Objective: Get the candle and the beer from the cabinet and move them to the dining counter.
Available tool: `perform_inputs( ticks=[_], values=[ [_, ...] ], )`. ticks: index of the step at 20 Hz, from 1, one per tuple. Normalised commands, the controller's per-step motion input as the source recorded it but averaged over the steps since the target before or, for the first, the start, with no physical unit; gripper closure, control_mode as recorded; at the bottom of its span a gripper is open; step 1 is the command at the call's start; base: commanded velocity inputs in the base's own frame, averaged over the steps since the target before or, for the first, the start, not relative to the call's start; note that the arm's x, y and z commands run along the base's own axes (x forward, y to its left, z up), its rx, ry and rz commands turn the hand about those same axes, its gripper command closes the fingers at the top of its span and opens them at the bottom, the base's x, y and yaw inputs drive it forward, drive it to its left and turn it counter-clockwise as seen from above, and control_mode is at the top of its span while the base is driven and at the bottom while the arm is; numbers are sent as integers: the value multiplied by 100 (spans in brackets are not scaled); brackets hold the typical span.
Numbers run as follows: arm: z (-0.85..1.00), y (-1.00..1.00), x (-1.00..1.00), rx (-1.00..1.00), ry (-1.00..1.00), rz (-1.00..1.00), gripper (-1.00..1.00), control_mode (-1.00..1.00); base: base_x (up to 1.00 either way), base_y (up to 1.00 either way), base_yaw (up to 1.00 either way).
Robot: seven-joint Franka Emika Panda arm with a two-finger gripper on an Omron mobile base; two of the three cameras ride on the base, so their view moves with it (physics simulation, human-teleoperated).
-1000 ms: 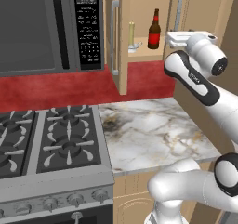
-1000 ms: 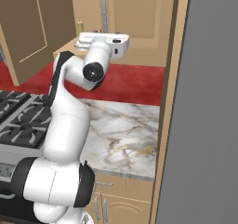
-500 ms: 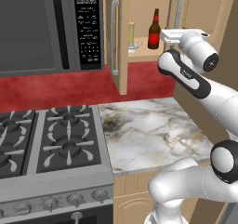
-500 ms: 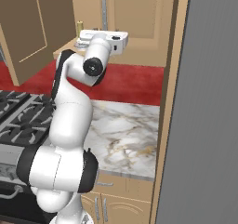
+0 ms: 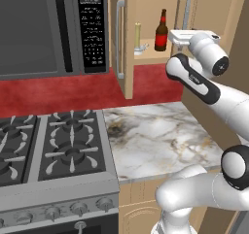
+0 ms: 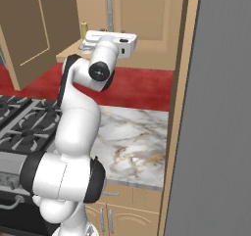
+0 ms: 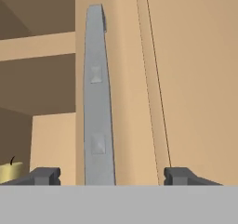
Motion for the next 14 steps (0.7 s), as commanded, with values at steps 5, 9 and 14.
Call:
perform_inputs(
  ticks=[5,9,14],
  values=[
    [0,0,9,0,0,0,-100,-100,0,0,0],
    [0,0,6,0,0,0,100,-100,0,0,0],
    [0,0,0,0,0,0,100,-100,0,0,0]
  ],
)
